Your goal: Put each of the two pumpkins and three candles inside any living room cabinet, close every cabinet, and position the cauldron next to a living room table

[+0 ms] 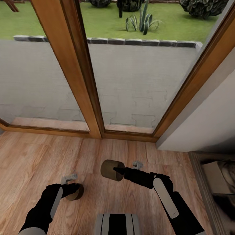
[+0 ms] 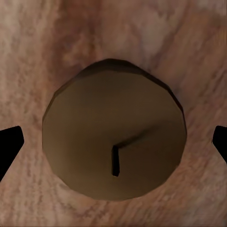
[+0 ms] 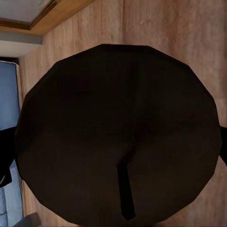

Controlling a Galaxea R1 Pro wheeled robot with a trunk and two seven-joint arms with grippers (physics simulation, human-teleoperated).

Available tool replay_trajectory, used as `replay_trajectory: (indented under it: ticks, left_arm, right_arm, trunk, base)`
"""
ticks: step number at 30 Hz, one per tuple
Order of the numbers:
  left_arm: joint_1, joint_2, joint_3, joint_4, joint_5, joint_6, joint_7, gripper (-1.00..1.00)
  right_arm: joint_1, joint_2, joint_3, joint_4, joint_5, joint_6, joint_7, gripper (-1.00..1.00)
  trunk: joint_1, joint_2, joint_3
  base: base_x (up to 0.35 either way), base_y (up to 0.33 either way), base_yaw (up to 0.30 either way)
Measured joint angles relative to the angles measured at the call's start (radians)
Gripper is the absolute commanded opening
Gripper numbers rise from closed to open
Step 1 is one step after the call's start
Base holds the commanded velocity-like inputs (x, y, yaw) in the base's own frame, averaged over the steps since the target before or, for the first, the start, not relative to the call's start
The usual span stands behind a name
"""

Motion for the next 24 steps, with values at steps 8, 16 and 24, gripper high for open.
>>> replay_trajectory:
  ticks: [8, 16, 24]
  left_arm:
    - [0.000, 0.000, 0.000, 0.000, -0.002, -0.007, 0.000, 1.00]
    - [0.000, -0.001, -0.001, 0.001, 0.001, -0.072, 0.000, 1.00]
    - [0.000, -0.002, 0.000, 0.003, 0.001, -0.082, 0.000, 1.00]
  right_arm:
    - [0.000, 0.000, 0.000, 0.000, 0.000, 0.000, 0.000, -1.00]
    - [0.000, -0.001, 0.000, 0.000, -0.002, -0.001, 0.000, -1.00]
    - [0.000, -0.001, 0.000, 0.000, -0.002, -0.001, 0.000, -1.00]
  trunk:
    - [0.004, -0.002, -0.031]
    - [0.005, -0.003, -0.047]
    - [0.005, -0.003, -0.047]
  base:
    - [0.000, 0.000, 0.000]
    - [0.000, 0.000, 0.000]
    - [0.000, 0.000, 0.000]
